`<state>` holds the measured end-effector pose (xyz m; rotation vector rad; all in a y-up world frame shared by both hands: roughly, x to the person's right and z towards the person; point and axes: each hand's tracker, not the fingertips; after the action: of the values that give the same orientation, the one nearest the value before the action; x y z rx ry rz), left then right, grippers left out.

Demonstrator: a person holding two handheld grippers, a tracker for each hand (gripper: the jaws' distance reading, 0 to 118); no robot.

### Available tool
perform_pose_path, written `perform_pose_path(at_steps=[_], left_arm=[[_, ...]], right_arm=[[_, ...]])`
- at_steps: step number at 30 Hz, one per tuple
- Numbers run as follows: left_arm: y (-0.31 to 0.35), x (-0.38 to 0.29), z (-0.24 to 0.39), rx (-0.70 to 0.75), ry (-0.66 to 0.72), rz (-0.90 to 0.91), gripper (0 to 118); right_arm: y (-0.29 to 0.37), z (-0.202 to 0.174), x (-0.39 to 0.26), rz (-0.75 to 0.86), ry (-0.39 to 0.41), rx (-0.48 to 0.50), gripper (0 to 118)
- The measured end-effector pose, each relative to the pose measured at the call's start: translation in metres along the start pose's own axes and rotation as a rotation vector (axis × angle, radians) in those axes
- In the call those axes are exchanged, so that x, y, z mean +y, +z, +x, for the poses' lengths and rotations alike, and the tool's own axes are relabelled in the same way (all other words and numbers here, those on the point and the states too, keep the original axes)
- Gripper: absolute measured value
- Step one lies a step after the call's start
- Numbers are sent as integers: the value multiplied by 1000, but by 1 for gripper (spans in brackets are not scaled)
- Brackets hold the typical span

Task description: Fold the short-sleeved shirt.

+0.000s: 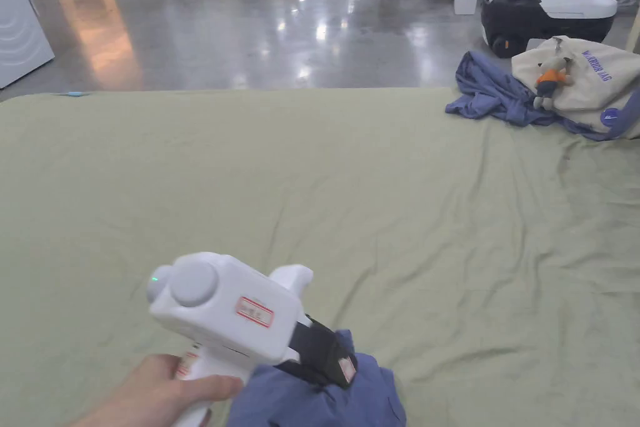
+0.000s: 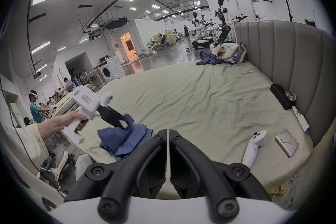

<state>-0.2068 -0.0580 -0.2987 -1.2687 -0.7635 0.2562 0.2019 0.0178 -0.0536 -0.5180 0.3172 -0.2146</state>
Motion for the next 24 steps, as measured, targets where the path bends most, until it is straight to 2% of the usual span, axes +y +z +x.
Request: perform_pose_path(at_steps=[3,6,7,8,10,13,15,16,17,18,20,21,24], left_arm=[[-39,0,2,83,-5,-51,7],[-52,-6,8,105,30,-25,7],[-49,-9,10,107,37,-9,13],[-43,-11,13,90,53,19,27],[-30,-17,15,0,78,68,70],[2,-29,29,29,61,188,73],[27,-38,35,77,27,279,71],[43,-47,43,110,-13,341,54],[51,-51,47,138,-67,373,18],[59,-54,51,196,-121,365,2],[58,-59,56,343,-148,352,2],[48,-56,50,299,-156,256,2],[6,-55,41,241,-131,161,2]], right_arm=[[6,5,-3,5,-9,-8,4],[10,8,-4,4,-16,-15,4],[10,9,-4,2,-16,-14,4],[10,9,-4,2,-16,-14,4],[9,10,-4,1,-16,-7,4],[6,8,-2,4,-12,4,4],[4,6,-1,6,-9,15,4],[3,4,-1,4,-4,20,4],[2,2,-1,2,0,23,4],[2,1,0,0,5,27,4],[1,0,-1,-5,10,34,4],[0,0,-1,-8,11,36,4],[-2,-2,-2,-13,13,37,4]])
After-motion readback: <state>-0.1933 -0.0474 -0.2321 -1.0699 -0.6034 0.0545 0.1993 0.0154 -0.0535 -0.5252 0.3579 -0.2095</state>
